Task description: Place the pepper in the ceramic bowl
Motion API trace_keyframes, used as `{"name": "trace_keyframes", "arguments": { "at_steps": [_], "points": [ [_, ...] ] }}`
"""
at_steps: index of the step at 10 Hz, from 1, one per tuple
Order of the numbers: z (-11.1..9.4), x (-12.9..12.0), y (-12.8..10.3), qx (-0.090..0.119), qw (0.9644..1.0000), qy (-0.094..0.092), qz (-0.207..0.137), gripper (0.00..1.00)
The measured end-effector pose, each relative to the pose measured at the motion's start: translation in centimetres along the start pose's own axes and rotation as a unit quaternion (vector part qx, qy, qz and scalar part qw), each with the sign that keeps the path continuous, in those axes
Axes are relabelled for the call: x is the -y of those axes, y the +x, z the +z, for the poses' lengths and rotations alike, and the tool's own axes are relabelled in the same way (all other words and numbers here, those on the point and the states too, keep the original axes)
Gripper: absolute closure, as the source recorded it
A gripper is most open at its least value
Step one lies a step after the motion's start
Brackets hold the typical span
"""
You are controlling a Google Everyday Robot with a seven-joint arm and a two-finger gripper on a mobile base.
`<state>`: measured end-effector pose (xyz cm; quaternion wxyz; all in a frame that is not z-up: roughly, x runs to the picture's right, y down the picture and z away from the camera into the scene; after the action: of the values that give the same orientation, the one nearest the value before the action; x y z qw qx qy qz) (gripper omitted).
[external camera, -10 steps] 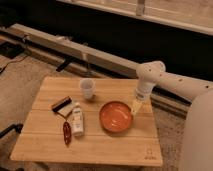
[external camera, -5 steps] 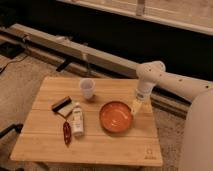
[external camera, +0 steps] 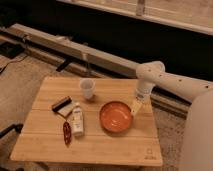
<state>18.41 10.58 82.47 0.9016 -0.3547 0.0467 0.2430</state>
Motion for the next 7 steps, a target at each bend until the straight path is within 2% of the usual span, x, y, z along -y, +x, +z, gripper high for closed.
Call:
{"name": "trace_keyframes", "arguments": {
  "at_steps": [1,2,4,5,7],
  "points": [
    [-0.4,-0.9,-0.1,0.002,0.9999,0.003,-0.01,0.2],
    [-1.1,-2.9,-0.4,0.012,0.9995,0.01,-0.028,0.2],
    [-2.0,-7.3,-1.3,0.026,0.998,0.018,-0.054,0.2],
    [-2.4,-10.7,-2.2,0.035,0.9964,0.024,-0.074,0.2],
    [-2.5,-14.8,-3.6,0.046,0.994,0.026,-0.095,0.2]
  ]
}}
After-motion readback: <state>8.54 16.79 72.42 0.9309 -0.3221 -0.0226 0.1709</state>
